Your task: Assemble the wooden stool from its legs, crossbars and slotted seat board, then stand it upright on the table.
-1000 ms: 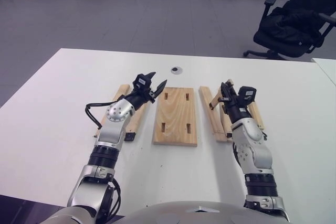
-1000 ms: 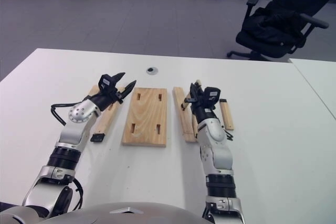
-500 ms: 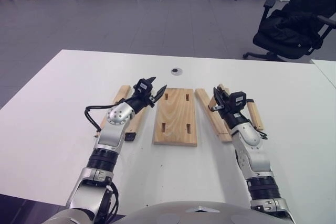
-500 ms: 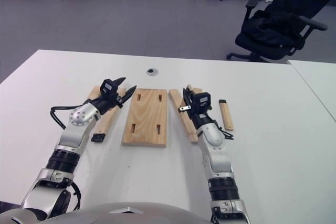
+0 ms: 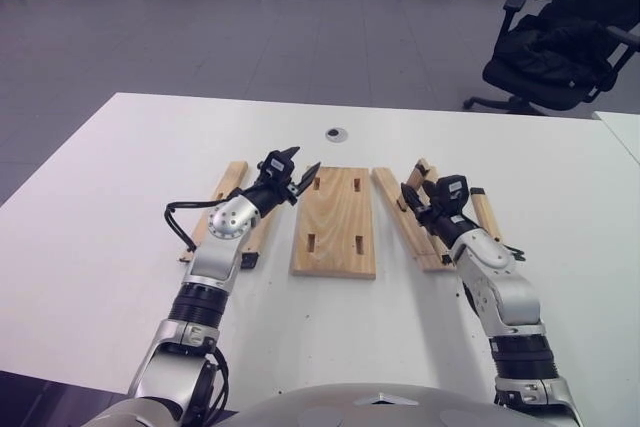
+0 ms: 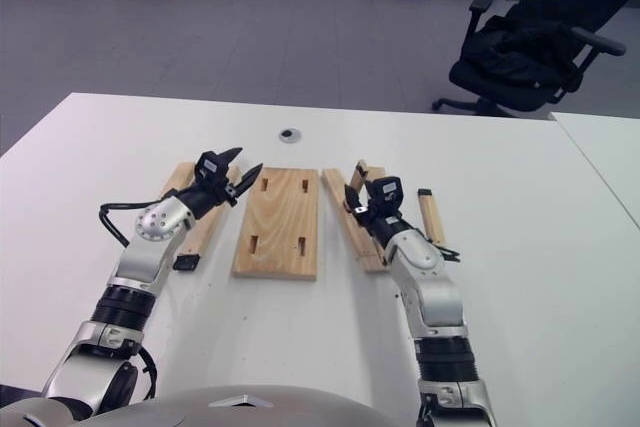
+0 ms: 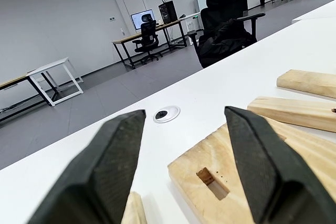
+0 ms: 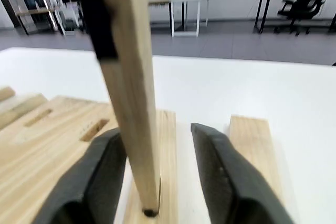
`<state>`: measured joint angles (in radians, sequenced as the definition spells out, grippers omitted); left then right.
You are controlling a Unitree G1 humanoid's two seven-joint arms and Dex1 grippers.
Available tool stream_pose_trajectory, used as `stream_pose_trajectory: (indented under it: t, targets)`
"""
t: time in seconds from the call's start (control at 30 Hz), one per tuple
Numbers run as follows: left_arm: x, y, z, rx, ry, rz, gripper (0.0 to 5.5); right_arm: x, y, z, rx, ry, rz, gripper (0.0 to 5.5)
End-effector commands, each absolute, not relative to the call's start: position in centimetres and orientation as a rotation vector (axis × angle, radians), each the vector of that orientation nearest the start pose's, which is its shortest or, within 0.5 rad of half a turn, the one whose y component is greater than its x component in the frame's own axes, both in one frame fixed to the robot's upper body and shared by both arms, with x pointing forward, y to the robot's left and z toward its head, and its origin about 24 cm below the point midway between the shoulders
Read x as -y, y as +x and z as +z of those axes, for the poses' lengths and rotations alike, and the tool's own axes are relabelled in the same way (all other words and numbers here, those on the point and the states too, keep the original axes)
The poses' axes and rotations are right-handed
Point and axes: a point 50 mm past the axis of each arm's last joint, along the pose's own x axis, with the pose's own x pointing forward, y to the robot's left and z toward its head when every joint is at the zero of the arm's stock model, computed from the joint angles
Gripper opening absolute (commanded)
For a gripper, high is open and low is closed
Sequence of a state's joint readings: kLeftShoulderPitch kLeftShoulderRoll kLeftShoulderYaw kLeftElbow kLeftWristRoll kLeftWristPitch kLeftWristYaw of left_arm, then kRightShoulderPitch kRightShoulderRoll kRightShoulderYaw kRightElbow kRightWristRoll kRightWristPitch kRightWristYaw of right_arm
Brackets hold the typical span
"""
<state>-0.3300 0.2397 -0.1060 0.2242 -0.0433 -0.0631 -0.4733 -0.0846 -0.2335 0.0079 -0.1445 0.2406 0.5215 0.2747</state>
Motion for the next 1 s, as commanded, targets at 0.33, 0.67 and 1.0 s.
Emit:
stream_pose_trajectory:
  t: [0.33, 0.67, 1.0]
  targets:
    - [-12.5, 30.1, 8.0, 0.105, 0.252, -0.608, 2.76, 16.8, 25.0, 5.5, -0.604, -0.106, 0.357, 3.65]
    - [-12.3, 30.0, 7.9, 0.102, 0.254, -0.608, 2.76, 16.5, 24.4, 4.8, -0.672, -0.208, 0.452, 2.23]
    - [-12.1, 30.5, 10.1, 0.141, -0.017, -0.569, 2.76, 17.2, 26.3, 10.8, -0.31, -0.084, 0.362, 2.07]
